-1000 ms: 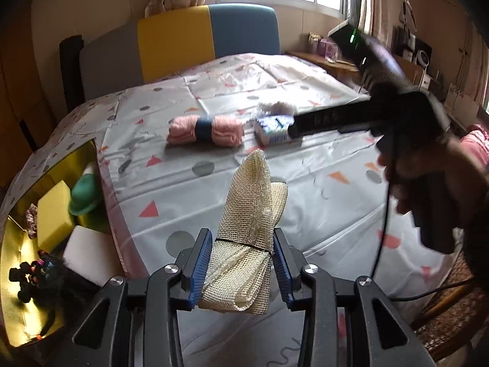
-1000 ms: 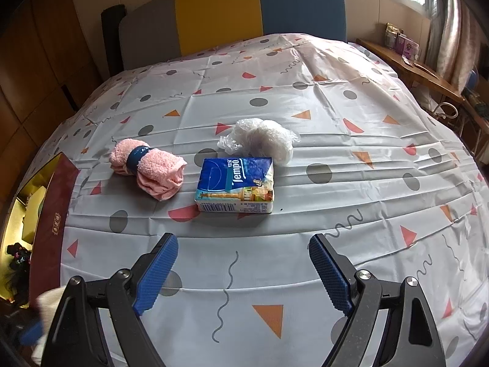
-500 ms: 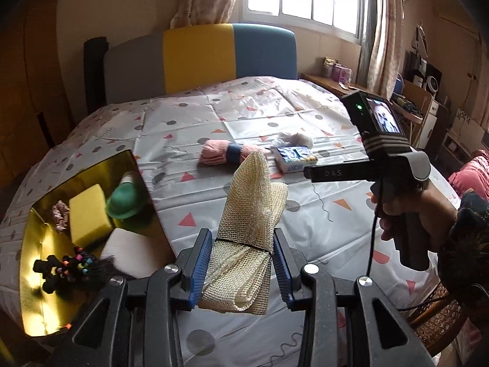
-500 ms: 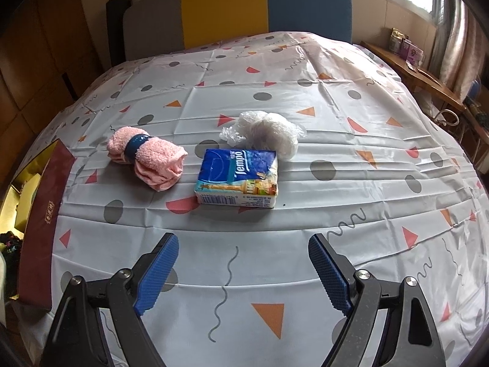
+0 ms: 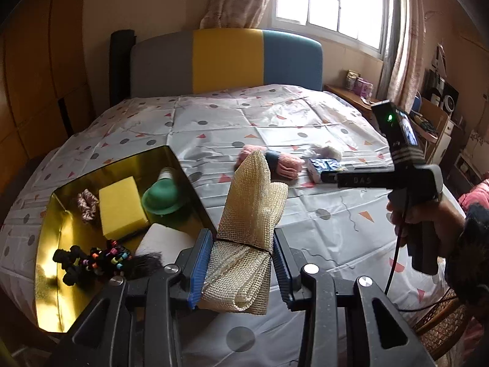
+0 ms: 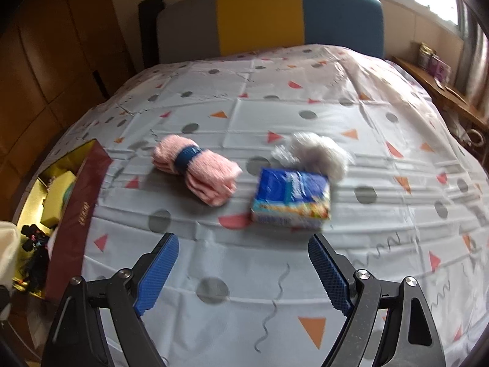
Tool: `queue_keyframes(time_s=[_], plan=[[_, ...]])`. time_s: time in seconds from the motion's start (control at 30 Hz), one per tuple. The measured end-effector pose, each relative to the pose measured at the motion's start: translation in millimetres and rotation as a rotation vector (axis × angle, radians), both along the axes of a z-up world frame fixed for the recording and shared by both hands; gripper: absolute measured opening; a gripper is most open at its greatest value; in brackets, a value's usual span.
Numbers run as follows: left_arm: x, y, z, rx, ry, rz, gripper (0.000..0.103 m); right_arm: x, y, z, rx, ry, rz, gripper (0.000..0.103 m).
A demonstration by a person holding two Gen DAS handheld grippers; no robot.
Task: Organize soft objects
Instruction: 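Lift the cream mesh pouch with the left gripper while the right moves to the pink towel roll, then close the right gripper around the banded middle of the pink towel roll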
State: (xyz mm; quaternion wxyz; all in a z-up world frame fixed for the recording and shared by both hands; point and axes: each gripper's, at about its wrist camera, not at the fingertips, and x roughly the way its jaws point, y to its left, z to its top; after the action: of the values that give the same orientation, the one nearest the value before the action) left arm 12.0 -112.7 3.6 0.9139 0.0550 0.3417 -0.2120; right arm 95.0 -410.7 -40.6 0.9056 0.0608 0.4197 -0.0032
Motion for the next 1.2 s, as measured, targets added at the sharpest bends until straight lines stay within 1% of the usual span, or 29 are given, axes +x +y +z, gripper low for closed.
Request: queue_keyframes(time_s=[0.13, 0.2, 0.27, 0.37, 0.4, 0.57, 0.6, 0.63, 0.67, 0.7, 0.73, 0.77, 0.8, 0.97, 1.03, 1.2], plan=[[3.2, 10.5, -2.1, -0.012, 0.008, 0.022, 0.039, 24.5, 9.3, 12.2, -0.025, 0.005, 0.068, 0.087], [5.4, 17.1, -3.2, -0.014, 0.014, 0.037, 0.039, 43.3, 17.0, 17.4, -0.072, 0.010, 0.101, 0.089], [6.6, 24.0, -4.1, -0.018, 0.018, 0.052, 0.039, 64.2, 23.0, 16.8, -0.076, 0.042, 0.140, 0.091], [9.6, 33.7, -5.7, -0.023, 0.031, 0.077, 0.039, 95.4, 36.7, 10.5, -0.121, 0.085, 0.173, 0.091], [10.8, 36.7, -6.6, -0.022, 0.035, 0.085, 0.039, 106.8, 41.4, 6.4, -0.123, 0.108, 0.187, 0.091], [15.2, 43.9, -11.6, -0.025, 0.065, 0.109, 0.039, 139.4, 64.3, -14.2, -0.155, 0.163, 0.233, 0.091], [15.1, 44.2, -12.2, -0.025, 0.068, 0.109, 0.039, 143.7, 70.0, -22.7, -0.177, 0.179, 0.242, 0.088], [15.0, 44.7, -12.5, -0.028, 0.070, 0.109, 0.039, 145.7, 73.8, -30.3, -0.209, 0.202, 0.241, 0.068], [14.2, 44.3, -12.4, -0.029, 0.070, 0.107, 0.039, 146.6, 76.3, -35.7, -0.233, 0.223, 0.240, 0.052], [13.7, 43.9, -12.4, -0.028, 0.069, 0.106, 0.039, 144.2, 80.3, -39.6, -0.263, 0.222, 0.235, 0.048], [13.0, 43.2, -12.4, -0.029, 0.069, 0.103, 0.039, 139.5, 82.4, -37.1, -0.266, 0.196, 0.230, 0.045], [12.7, 42.6, -12.4, -0.030, 0.069, 0.100, 0.039, 134.7, 83.7, -35.2, -0.240, 0.193, 0.232, 0.044], [12.7, 41.8, -12.5, -0.031, 0.068, 0.098, 0.039, 127.1, 86.9, -32.5, -0.214, 0.189, 0.241, 0.044], [11.8, 37.6, -13.7, -0.030, 0.074, 0.085, 0.039, 81.3, 105.8, -23.2, -0.195, 0.164, 0.293, 0.045], [9.1, 37.3, -11.9, -0.030, 0.064, 0.081, 0.039, 61.6, 107.0, -22.4, -0.168, 0.176, 0.307, 0.045], [4.6, 39.0, -8.9, -0.024, 0.044, 0.090, 0.039, 13.6, 97.7, -26.0, -0.130, 0.180, 0.293, 0.045]])
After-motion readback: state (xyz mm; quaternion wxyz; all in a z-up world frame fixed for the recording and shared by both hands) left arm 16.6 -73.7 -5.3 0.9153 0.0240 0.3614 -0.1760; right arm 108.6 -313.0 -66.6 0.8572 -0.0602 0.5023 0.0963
